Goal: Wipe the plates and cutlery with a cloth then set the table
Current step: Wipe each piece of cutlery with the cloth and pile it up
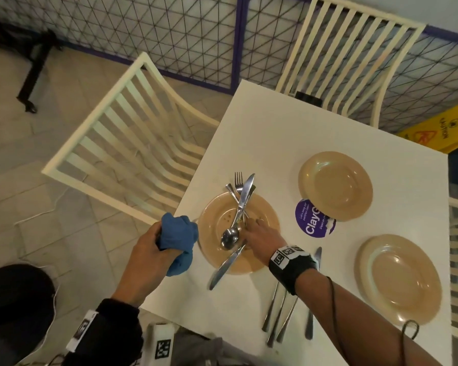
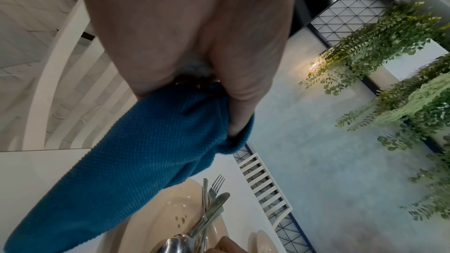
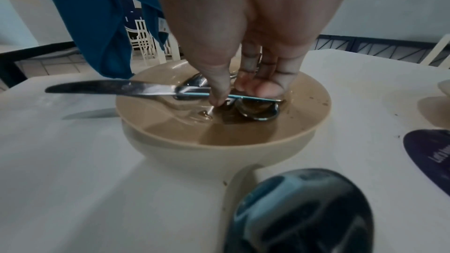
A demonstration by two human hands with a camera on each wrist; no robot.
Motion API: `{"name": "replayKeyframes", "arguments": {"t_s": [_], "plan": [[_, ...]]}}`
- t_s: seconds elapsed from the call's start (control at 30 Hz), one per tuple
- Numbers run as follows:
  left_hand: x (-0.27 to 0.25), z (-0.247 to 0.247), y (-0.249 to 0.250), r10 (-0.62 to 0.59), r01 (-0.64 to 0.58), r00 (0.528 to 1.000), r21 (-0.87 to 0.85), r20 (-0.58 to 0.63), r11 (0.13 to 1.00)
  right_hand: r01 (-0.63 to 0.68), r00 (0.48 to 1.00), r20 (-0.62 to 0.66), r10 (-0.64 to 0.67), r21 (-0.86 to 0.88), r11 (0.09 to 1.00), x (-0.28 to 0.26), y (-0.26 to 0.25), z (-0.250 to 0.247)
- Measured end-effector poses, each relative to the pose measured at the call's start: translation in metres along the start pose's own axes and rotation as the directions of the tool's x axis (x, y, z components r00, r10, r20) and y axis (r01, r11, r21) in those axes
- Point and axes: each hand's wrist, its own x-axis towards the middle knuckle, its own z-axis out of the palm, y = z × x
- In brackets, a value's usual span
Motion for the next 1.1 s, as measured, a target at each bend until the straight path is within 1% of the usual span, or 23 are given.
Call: {"name": "replayKeyframes", "arguments": {"t_s": [0.13, 0.17, 0.27, 0.37, 0.43, 0.5, 0.57, 0.63, 0.7, 0.77, 0.83, 0.9, 0.93, 1.0, 1.1], "plan": [[-0.001, 0.007, 0.002, 0.032, -0.033, 0.999, -0.053, -0.032, 0.998, 0.043, 0.999, -0.002, -0.043, 0.044, 0.998, -0.005, 0.002, -0.004], [-0.003, 0.010, 0.005, 0.032, -0.035, 0.999, -0.060, -0.044, 0.998, 0.049, 0.999, -0.008, -0.049, 0.060, 0.997, -0.006, 0.003, -0.004], [-0.005, 0.012, 0.003, 0.004, -0.018, 0.996, -0.162, -0.086, 0.987, 0.058, 0.998, -0.036, -0.054, 0.129, 0.990, -0.009, 0.006, -0.005], [-0.010, 0.010, 0.003, 0.065, -0.075, 0.992, -0.102, -0.105, 0.992, 0.032, 0.996, -0.085, -0.013, 0.223, 0.974, -0.016, 0.009, -0.010], [-0.016, 0.008, 0.003, 0.074, -0.086, 0.986, -0.077, -0.151, 0.993, 0.015, 0.993, -0.117, 0.019, 0.280, 0.960, -0.021, 0.012, -0.017], [-0.018, 0.004, 0.002, 0.052, -0.077, 0.980, -0.122, -0.194, 0.989, -0.018, 0.990, -0.126, 0.066, 0.351, 0.936, -0.027, 0.014, -0.028], [-0.017, 0.006, 0.004, 0.026, -0.071, 0.977, -0.206, -0.212, 0.976, -0.034, 0.981, -0.158, 0.111, 0.422, 0.906, -0.032, 0.016, -0.040], [-0.017, 0.015, 0.006, 0.011, -0.064, 0.980, -0.262, -0.200, 0.963, -0.020, 0.959, -0.234, 0.162, 0.512, 0.859, -0.039, 0.017, -0.049], [-0.019, 0.034, 0.015, 0.038, -0.076, 0.989, -0.262, -0.146, 0.962, 0.031, 0.929, -0.309, 0.202, 0.611, 0.791, -0.047, 0.014, -0.059], [-0.018, 0.058, 0.026, 0.068, -0.087, 0.994, -0.255, -0.084, 0.963, 0.086, 0.908, -0.344, 0.240, 0.714, 0.695, -0.056, 0.012, -0.071], [-0.015, 0.084, 0.040, 0.110, -0.117, 0.993, -0.257, -0.040, 0.959, 0.127, 0.903, -0.347, 0.255, 0.780, 0.612, -0.065, 0.010, -0.083], [-0.013, 0.112, 0.056, 0.137, -0.131, 0.991, -0.268, 0.004, 0.955, 0.163, 0.897, -0.372, 0.240, 0.782, 0.602, -0.071, 0.009, -0.091], [-0.015, 0.126, 0.064, 0.141, -0.128, 0.990, -0.268, 0.027, 0.955, 0.180, 0.896, -0.385, 0.222, 0.772, 0.610, -0.074, 0.008, -0.094], [-0.021, 0.152, 0.080, 0.138, -0.120, 0.989, -0.246, 0.058, 0.962, 0.175, 0.905, -0.377, 0.200, 0.754, 0.633, -0.082, 0.008, -0.100], [-0.022, 0.171, 0.096, 0.136, -0.131, 0.991, -0.209, 0.010, 0.969, 0.148, 0.913, -0.360, 0.189, 0.728, 0.670, -0.103, 0.015, -0.110]]}}
